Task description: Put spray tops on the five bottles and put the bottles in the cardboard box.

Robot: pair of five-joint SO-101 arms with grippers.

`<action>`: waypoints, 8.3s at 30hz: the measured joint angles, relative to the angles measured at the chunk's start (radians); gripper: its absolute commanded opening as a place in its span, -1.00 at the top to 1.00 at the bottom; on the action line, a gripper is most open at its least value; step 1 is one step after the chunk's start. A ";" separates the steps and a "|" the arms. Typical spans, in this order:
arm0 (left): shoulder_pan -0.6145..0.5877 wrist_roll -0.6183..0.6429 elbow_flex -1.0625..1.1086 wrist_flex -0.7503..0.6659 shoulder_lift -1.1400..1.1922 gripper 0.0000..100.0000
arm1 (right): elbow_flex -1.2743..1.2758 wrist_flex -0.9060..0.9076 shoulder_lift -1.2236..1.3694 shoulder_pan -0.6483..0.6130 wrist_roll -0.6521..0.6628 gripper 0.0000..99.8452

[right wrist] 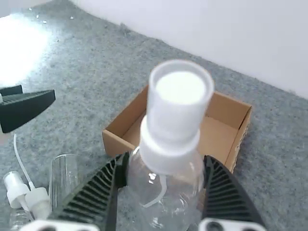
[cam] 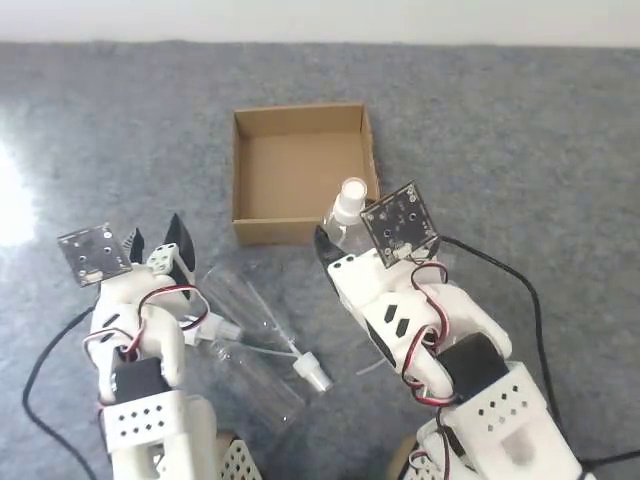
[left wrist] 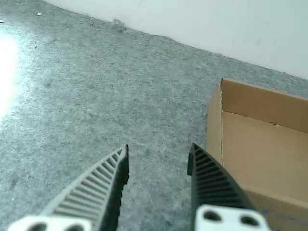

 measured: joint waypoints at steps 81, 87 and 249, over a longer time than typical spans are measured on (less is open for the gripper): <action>0.000 -0.066 0.043 -0.074 0.000 0.62 | -1.324 -0.381 1.798 0.000 0.000 0.74; 0.000 -0.066 0.043 -0.074 0.000 0.62 | -1.335 -0.485 1.852 0.000 0.000 0.74; -0.028 -0.068 0.043 -0.074 0.000 0.62 | -1.346 0.523 1.404 -0.037 0.003 0.34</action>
